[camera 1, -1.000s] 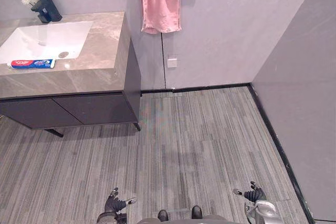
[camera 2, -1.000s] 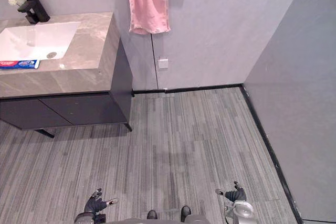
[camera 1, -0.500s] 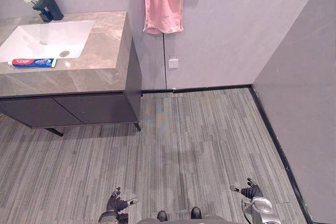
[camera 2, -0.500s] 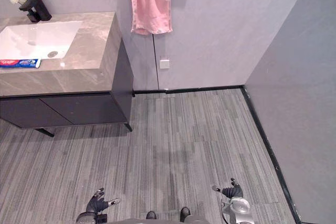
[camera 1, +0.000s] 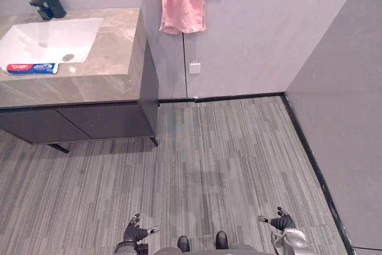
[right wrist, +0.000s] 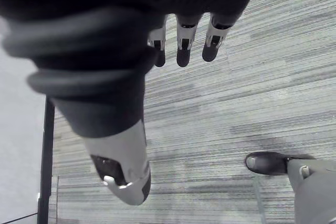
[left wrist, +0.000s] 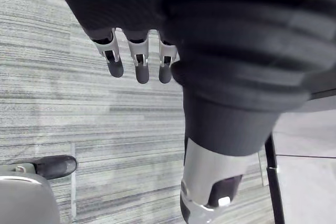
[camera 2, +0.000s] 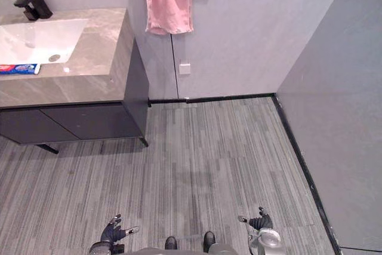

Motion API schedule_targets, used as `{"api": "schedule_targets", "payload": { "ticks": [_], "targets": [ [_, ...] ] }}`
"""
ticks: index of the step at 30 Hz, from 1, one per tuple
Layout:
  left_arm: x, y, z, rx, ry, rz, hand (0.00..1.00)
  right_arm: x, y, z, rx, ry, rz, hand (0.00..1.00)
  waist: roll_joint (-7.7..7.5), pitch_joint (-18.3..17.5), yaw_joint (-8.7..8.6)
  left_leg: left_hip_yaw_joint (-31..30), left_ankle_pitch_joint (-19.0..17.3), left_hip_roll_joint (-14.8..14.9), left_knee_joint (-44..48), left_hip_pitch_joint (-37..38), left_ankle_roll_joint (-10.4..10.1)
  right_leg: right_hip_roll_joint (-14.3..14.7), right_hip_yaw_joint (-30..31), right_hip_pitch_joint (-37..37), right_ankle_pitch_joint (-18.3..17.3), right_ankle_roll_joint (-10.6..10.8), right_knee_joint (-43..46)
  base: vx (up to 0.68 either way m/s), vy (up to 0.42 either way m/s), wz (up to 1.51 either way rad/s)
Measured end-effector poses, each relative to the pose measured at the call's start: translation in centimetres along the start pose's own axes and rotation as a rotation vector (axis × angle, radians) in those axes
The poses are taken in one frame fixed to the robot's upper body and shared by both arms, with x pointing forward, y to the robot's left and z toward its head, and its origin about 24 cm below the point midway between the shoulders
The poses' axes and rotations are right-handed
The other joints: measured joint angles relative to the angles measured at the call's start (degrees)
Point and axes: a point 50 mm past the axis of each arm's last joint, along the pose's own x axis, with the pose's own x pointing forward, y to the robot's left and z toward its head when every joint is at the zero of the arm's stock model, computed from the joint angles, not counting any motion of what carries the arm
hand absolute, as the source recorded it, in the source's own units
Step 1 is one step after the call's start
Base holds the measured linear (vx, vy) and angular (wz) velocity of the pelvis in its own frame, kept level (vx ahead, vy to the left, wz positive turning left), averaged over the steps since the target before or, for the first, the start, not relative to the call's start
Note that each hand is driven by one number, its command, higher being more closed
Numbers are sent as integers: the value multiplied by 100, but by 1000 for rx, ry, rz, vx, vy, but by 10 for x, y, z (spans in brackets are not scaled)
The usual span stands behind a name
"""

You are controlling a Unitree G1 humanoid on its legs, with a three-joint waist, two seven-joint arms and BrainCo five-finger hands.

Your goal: Organize washtable

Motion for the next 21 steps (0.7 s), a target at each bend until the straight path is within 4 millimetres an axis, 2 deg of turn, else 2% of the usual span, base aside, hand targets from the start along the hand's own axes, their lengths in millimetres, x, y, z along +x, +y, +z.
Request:
{"api": "schedule_targets", "payload": {
  "ticks": [2, 4, 5, 7, 8, 10, 11, 12, 13, 14, 15, 16, 17, 18, 19, 20, 21],
  "targets": [
    [1, -2, 5, 19, -21, -13, 0, 0, 0, 0, 1, -2, -1, 0, 4, 6, 8, 93, -236, -31, 239, -17, 36, -48, 105, -220, -360, 68, 610, 125, 65, -22],
    [1, -5, 10, 29, -43, -28, 0, 0, 0, 2, 6, -5, -1, 0, 32, 27, 8, 152, -485, -107, 484, -53, 115, -157, 82, -764, -771, 290, 1883, 110, 81, -19],
    [1, -6, 12, 38, -51, -33, 0, 1, 0, 2, 10, -7, -1, 0, 53, 43, -1, 157, -514, -122, 520, -36, 134, -182, 70, -940, -795, 329, 2307, 182, 100, -3],
    [3, -4, 24, 61, -100, -40, 0, 0, 2, 2, 12, -3, 4, 0, 38, 227, -54, 138, -544, -198, 565, 270, 175, -313, -16, -1458, -714, 458, 3771, 229, 80, 20],
    [4, -2, 30, 65, -123, -36, 0, 0, 2, 1, 12, -2, 5, 0, 71, 291, -103, 104, -600, -192, 561, 395, 240, -391, -201, -1617, -827, 392, 4133, 232, 40, 21],
    [5, 2, 39, 69, -153, -25, 0, 2, 1, 12, 9, -34, 4, 0, 93, 339, -143, 72, -688, -108, 508, 591, 120, -462, -582, -1936, -1124, 289, 3989, 267, 17, 10],
    [6, 3, 41, 70, -160, -25, 0, 3, 0, 17, 8, -50, 3, 0, 176, 395, -149, 72, -705, -39, 462, 650, 93, -417, -685, -2007, -1145, 246, 3811, 272, -34, -2],
    [7, 2, 45, 71, -171, -27, 0, 5, -4, 23, -2, -69, -5, 0, 298, 477, -188, 62, -742, 154, 404, 762, 25, -256, -885, -2117, -1111, 184, 3318, 296, -60, -3],
    [8, 2, 47, 73, -175, -27, 0, 6, -7, 27, -7, -82, -11, 0, 334, 494, -226, 76, -752, 235, 396, 800, -38, -111, -937, -2177, -931, 64, 2798, 427, -99, 6],
    [7, 4, 46, 77, -173, -23, 0, 5, -10, 26, -10, -82, -17, 0, 233, 457, -282, 77, -794, 209, 400, 911, -157, -102, -958, -2159, -342, -181, 2146, 431, -108, 13],
    [7, 6, 44, 78, -169, -21, 0, 4, -12, 22, -12, -74, -22, 0, 148, 431, -311, 79, -878, 167, 416, 1023, -278, -151, -971, -2127, 86, -317, 1961, 406, -114, 6],
    [7, -2, 42, 63, -156, -35, 0, 5, -19, 21, -23, -68, -37, 0, 295, 454, -302, 92, -963, 325, 541, 1077, -362, -68, -1057, -2128, -16, -393, 2203, 511, -173, 3],
    [6, -7, 44, 54, -164, -49, 0, 5, -19, 21, -22, -68, -37, 0, 323, 417, -308, 116, -880, 449, 1121, 820, -508, -11, -1085, -2021, -184, -514, 2122, 497, -174, -11],
    [6, -14, 45, 39, -168, -61, 0, 5, -18, 23, -22, -73, -37, 0, 339, 426, -302, 127, -673, 558, 2074, 457, -707, 66, -1076, -1814, -240, -580, 1920, 600, -211, -3],
    [6, -17, 45, 30, -169, -67, 0, 5, -18, 23, -22, -77, -35, 0, 348, 441, -309, 97, -464, 644, 2663, 203, -622, 105, -1062, -1639, -267, -582, 1783, 508, -166, -7],
    [4, -23, 44, 16, -167, -79, 0, 3, -14, 22, -15, -87, -29, 0, 327, 482, -291, 67, -183, 892, 3858, -190, -553, 169, -1040, -1163, -314, -641, 1502, 500, -147, 4],
    [3, -25, 44, 9, -169, -84, 0, 1, -11, 21, 5, -92, -24, 0, 292, 524, -280, 162, -279, 1088, 4621, -368, -410, 203, -1025, -776, -338, -679, 1330, 461, -107, 3]
  ]
}}
